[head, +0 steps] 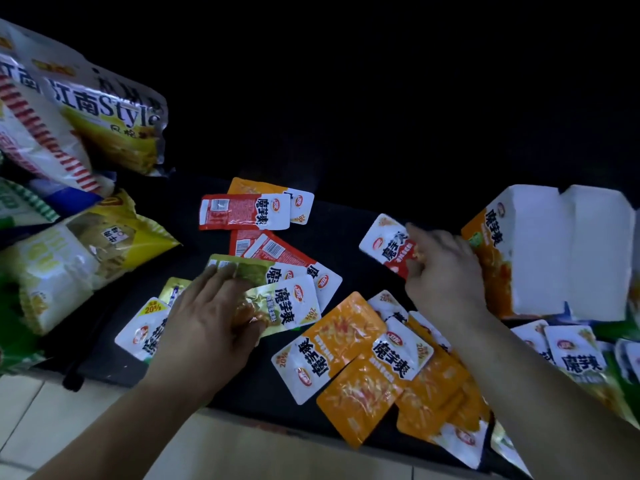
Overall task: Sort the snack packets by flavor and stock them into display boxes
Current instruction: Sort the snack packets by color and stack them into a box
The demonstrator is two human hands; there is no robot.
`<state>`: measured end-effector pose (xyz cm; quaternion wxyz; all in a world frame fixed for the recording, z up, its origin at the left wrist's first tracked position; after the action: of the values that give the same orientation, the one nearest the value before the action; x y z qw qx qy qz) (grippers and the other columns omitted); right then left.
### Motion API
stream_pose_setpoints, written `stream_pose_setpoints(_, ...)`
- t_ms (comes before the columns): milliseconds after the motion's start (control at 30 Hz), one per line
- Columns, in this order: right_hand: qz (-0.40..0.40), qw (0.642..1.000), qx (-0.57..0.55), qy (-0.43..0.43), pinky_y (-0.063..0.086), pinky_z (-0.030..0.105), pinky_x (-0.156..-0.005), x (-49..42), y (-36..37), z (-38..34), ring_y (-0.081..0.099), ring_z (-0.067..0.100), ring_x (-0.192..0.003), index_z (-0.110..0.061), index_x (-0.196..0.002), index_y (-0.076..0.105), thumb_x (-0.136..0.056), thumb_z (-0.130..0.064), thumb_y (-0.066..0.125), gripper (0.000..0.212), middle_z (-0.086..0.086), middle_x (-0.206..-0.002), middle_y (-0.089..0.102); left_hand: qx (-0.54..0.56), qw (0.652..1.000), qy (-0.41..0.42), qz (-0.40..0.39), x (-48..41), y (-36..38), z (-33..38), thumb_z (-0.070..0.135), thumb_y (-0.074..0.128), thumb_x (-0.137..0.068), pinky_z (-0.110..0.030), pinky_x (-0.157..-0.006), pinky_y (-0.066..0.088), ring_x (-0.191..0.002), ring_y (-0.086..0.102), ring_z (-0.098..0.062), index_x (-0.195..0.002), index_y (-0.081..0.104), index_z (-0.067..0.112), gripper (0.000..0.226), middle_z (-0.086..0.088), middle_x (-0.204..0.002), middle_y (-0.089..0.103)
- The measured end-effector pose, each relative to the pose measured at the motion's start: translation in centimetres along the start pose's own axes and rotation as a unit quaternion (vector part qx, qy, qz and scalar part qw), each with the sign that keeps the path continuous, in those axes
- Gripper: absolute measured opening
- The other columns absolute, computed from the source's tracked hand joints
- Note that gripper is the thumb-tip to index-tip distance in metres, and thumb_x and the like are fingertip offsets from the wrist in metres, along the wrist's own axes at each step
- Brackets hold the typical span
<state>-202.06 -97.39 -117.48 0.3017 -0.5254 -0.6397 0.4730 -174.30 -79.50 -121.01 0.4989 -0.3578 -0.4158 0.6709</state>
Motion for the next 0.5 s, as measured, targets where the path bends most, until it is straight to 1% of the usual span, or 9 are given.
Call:
stream_pose_setpoints(67,0.006,0.998,0.035,-0.043,0.038,0.064,-0.109,0.7,0.8,-0.8,0.049,0.043,-0.133,-0.016,-0.134,0.067,-0.087,-0.007,0.069,0.048,0.015,-0.137,0.062,0.0,0.998,0.006,-0.055,-1.0,0.4,0.5,0.053,0.063,-0.08,-0.06,-0.12,0.031,-0.156,0.022,-0.033,-0.15,0.045,0.031,0.076,-0.002,-0.165,0.035)
stream_pose_setpoints(133,-0.055,0.997,-0.003,-0.049,0.038,0.06,-0.112,2.1,2.3,-2.0,0.047,0.039,-0.137,-0.017,-0.13,0.07,-0.093,-0.012,0.065,0.037,0.011,-0.141,0.06,-0.006,0.991,-0.025,-0.13,-2.2,0.7,0.3,0.055,0.067,-0.085,-0.055,-0.128,0.013,-0.16,-0.002,-0.025,-0.161,0.017,0.042,0.092,0.009,-0.172,0.01)
stream_pose_setpoints(167,-0.103,0.993,-0.025,-0.041,0.036,0.057,-0.114,2.9,3.4,-2.3,0.042,0.033,-0.142,-0.018,-0.132,0.069,-0.097,-0.017,0.062,0.036,0.007,-0.146,0.056,-0.022,0.986,-0.042,-0.163,-2.7,0.7,0.0,0.057,0.069,-0.084,-0.052,-0.129,0.008,-0.16,-0.006,-0.023,-0.162,0.01,0.043,0.099,0.012,-0.172,0.004)
stream_pose_setpoints(200,-0.139,0.989,-0.036,-0.029,0.034,0.054,-0.116,3.5,4.1,-2.3,0.036,0.027,-0.147,-0.02,-0.137,0.066,-0.1,-0.021,0.06,0.037,0.004,-0.153,0.05,-0.029,0.982,-0.049,-0.178,-3.1,0.6,-0.2,0.06,0.072,-0.082,-0.05,-0.129,0.009,-0.16,-0.004,-0.023,-0.162,0.009,0.043,0.104,0.012,-0.172,0.006)
stream_pose_setpoints(267,-0.149,0.988,-0.045,-0.021,0.032,0.052,-0.119,3.4,4.4,-1.8,0.029,0.021,-0.151,-0.019,-0.141,0.061,-0.1,-0.025,0.06,0.042,0.0,-0.158,0.044,-0.021,0.986,-0.034,-0.163,-3.5,0.0,-0.5,0.069,0.073,-0.072,-0.05,-0.125,0.022,-0.157,0.018,-0.026,-0.162,0.021,0.041,0.107,0.01,-0.168,0.025)
stream_pose_setpoints(333,-0.12,0.99,-0.072,-0.013,0.03,0.051,-0.121,2.6,3.6,-1.8,0.034,0.023,-0.149,-0.017,-0.139,0.063,-0.099,-0.021,0.062,0.04,0.003,-0.153,0.051,-0.028,0.99,-0.02,-0.135,-3.5,-0.5,-1.0,0.076,0.067,-0.061,-0.049,-0.114,0.038,-0.139,0.043,-0.029,-0.156,0.038,0.036,0.106,0.007,-0.151,0.049)
stream_pose_setpoints(367,-0.099,0.991,-0.085,-0.01,0.032,0.048,-0.121,2.4,3.0,-2.2,0.038,0.024,-0.147,-0.016,-0.138,0.064,-0.099,-0.019,0.061,0.039,0.004,-0.149,0.054,-0.026,0.992,-0.013,-0.122,-3.5,-0.5,-1.3,0.075,0.068,-0.059,-0.048,-0.108,0.042,-0.129,0.049,-0.03,-0.152,0.044,0.034,0.105,0.006,-0.14,0.056)
stream_pose_setpoints(433,-0.077,0.99,-0.117,-0.015,0.04,0.039,-0.113,2.7,1.9,-3.9,0.045,0.022,-0.138,-0.018,-0.136,0.065,-0.101,-0.019,0.059,0.036,0.001,-0.143,0.056,-0.017,0.993,-0.003,-0.117,-3.6,-0.4,-1.5,0.07,0.076,-0.059,-0.045,-0.103,0.043,-0.119,0.048,-0.029,-0.148,0.05,0.035,0.1,0.005,-0.126,0.056)
stream_pose_setpoints(500,-0.089,0.982,-0.157,-0.048,0.048,0.035,-0.103,4.1,1.7,-7.0,0.052,0.014,-0.127,-0.022,-0.137,0.063,-0.102,-0.024,0.058,0.036,-0.01,-0.136,0.055,-0.004,0.993,-0.001,-0.114,-3.8,-0.5,-1.5,0.064,0.084,-0.061,-0.043,-0.102,0.042,-0.115,0.043,-0.024,-0.146,0.052,0.037,0.094,0.006,-0.121,0.05)
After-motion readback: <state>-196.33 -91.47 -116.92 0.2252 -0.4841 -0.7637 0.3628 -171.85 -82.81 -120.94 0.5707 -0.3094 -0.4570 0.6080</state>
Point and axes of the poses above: each hand's wrist, its own x-axis away from the middle knuckle, its own y-axis out of the palm, z = x × y, the point moved 7 cm from there along -x, towards the middle knuckle
